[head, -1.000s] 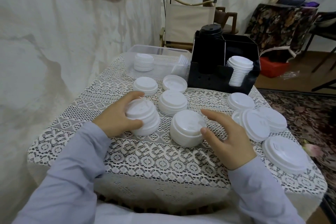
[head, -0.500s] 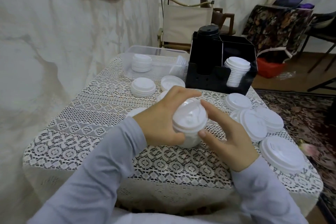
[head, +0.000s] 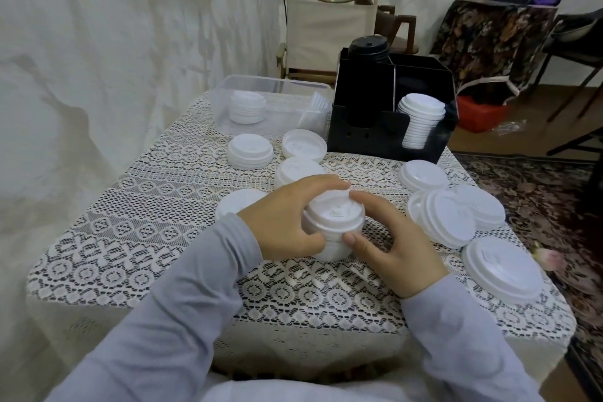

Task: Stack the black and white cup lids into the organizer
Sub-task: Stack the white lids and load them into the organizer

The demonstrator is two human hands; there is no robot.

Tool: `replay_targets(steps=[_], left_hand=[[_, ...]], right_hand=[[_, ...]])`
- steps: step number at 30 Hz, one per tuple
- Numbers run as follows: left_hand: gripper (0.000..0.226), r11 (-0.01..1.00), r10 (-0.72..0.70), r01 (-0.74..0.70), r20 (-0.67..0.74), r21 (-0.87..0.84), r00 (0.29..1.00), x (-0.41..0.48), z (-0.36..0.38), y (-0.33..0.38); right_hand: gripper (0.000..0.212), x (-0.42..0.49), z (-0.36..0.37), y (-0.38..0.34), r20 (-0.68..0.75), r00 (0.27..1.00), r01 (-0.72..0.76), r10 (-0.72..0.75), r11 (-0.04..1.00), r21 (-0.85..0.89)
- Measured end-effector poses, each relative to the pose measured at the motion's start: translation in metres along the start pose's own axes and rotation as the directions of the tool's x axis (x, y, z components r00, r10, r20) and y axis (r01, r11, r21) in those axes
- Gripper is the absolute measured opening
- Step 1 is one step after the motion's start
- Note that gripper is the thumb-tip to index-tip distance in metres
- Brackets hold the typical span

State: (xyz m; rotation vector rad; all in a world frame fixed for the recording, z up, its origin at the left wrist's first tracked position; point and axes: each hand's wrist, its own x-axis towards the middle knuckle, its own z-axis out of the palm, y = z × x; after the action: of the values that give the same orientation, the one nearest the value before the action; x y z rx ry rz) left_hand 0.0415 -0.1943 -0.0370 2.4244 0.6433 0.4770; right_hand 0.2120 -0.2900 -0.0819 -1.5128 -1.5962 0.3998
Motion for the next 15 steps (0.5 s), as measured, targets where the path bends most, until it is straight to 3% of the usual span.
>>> replay_targets(steps=[3, 9, 15], left_hand=[[0.067, 0.997, 0.015, -0.012, -0.036, 0.076, 0.999, -0.009, 0.002, -0.003], [0.047, 0.944, 0.141, -0.054, -0.249, 0.326, 0.958, -0.034, 0.007, -0.011], [0.042, 0.910, 0.156, -0.037, -0.258, 0.413, 0.953, -0.042, 0.014, -0.002]], right_hand=[[0.048, -0.001, -0.001, -0.002, 0.026, 1.000, 0.000, 0.001, 1.000, -0.005], [0.052, -0.003, -0.003, -0.003, 0.032, 0.999, -0.004, 0.005, 0.998, -0.055], [0.059, -0.003, -0.004, -0.004, 0.020, 0.999, 0.047, -0.045, 0.989, -0.138]])
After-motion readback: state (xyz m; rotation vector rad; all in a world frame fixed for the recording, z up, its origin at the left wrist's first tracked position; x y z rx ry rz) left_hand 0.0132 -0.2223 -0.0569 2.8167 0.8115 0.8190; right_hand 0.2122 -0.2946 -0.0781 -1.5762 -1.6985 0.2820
